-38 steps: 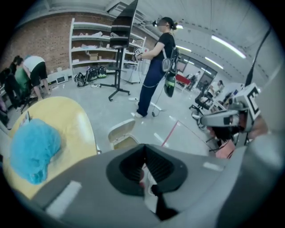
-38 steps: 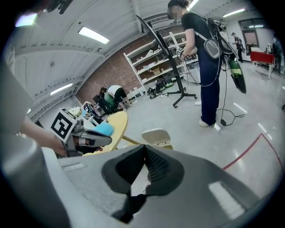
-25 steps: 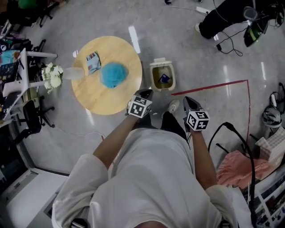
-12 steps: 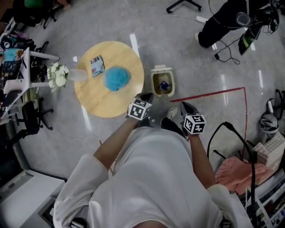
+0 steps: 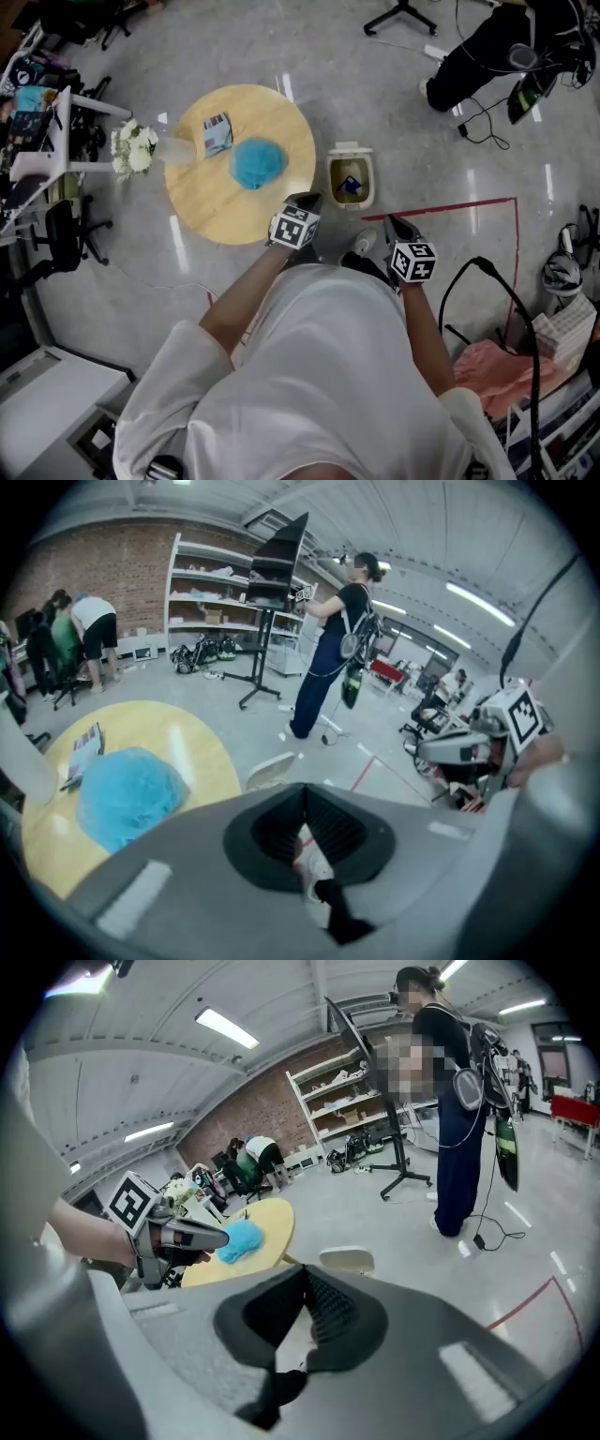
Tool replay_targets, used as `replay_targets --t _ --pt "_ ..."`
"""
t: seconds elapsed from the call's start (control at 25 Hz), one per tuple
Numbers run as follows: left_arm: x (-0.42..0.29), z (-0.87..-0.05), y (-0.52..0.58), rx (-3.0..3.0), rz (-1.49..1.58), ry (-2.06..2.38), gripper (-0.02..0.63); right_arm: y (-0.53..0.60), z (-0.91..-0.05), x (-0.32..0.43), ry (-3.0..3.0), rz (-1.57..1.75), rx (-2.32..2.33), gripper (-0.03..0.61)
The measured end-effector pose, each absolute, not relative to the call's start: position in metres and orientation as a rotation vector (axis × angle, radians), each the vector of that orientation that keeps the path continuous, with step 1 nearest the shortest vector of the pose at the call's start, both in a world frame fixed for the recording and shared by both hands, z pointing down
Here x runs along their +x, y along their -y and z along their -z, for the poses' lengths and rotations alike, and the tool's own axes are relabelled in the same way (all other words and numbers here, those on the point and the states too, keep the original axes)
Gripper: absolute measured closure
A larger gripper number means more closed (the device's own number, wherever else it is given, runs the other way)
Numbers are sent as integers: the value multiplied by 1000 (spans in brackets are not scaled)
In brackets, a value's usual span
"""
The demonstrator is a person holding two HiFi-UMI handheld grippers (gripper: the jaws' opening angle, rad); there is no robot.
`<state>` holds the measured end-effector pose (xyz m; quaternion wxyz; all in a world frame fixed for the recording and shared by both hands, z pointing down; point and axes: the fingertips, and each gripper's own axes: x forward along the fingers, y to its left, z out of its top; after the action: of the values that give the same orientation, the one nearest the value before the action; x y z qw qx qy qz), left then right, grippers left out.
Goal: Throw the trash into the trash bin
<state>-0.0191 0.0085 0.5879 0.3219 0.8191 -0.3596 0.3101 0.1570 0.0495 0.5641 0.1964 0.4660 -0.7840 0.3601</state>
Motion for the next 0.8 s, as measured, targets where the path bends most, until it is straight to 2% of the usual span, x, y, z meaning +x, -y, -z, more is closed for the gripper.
replay_targets --t 0.8 --pt "-102 -593 1 2081 -832 1065 607 -29 -559 108 2227 -955 1206 577"
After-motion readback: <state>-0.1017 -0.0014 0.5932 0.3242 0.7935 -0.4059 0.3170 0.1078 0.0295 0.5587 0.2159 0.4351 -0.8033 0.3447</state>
